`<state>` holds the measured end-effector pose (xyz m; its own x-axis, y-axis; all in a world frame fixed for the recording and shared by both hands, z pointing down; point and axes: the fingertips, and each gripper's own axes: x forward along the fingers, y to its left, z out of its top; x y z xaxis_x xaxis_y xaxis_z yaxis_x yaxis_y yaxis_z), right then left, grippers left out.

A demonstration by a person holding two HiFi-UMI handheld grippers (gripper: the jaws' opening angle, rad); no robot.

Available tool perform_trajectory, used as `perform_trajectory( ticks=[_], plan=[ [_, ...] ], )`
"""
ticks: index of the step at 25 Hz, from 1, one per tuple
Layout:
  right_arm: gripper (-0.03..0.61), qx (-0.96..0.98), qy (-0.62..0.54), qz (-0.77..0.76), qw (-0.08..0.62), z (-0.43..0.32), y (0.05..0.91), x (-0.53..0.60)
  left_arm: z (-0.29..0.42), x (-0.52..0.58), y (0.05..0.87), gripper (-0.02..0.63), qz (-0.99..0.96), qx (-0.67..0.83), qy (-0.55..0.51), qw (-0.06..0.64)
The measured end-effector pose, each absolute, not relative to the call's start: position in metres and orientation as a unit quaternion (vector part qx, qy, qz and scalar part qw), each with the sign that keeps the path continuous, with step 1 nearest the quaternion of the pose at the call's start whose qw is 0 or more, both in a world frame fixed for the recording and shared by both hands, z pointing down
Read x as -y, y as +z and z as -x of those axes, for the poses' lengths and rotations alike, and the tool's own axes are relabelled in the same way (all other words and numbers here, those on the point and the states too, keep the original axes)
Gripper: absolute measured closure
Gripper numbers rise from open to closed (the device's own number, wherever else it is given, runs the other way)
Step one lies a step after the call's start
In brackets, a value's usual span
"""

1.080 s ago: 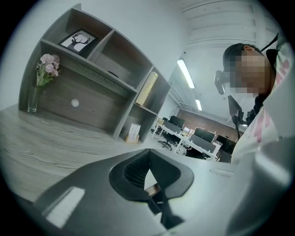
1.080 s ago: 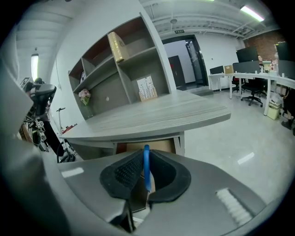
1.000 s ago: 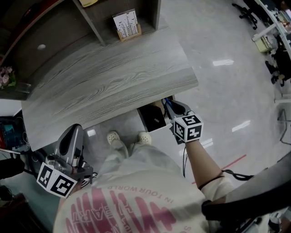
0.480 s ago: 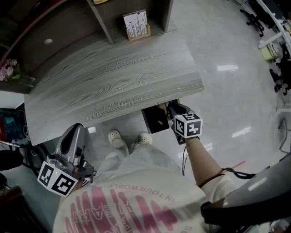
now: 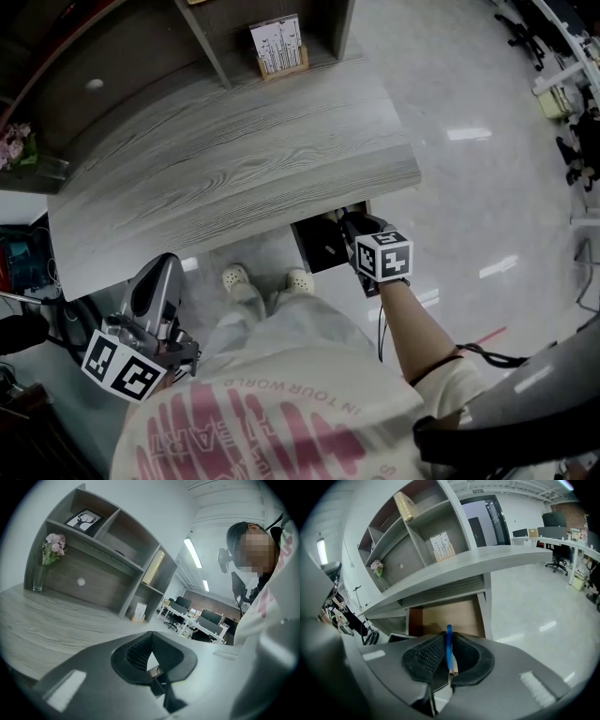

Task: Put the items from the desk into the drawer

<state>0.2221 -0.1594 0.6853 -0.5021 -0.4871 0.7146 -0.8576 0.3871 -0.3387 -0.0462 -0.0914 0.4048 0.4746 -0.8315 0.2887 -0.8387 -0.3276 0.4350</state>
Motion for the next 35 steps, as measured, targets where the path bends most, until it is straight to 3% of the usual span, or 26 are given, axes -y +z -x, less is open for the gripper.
perform_trajectory(
  ticks=[22,35],
  plan=[
    [0.476,0.757,0.389,-0.448,0.274,-0.228,0.703,0.169,0.052,0.096,0.411,0.594,-0.81,0.519,-0.001,0.274],
    [0.482,0.735,0.355,-0.523,0.247,-0.255,0.642,0.172,0.059,0.094,0.402,0.594,-0.826,0.495,-0.038,0.265]
  ],
)
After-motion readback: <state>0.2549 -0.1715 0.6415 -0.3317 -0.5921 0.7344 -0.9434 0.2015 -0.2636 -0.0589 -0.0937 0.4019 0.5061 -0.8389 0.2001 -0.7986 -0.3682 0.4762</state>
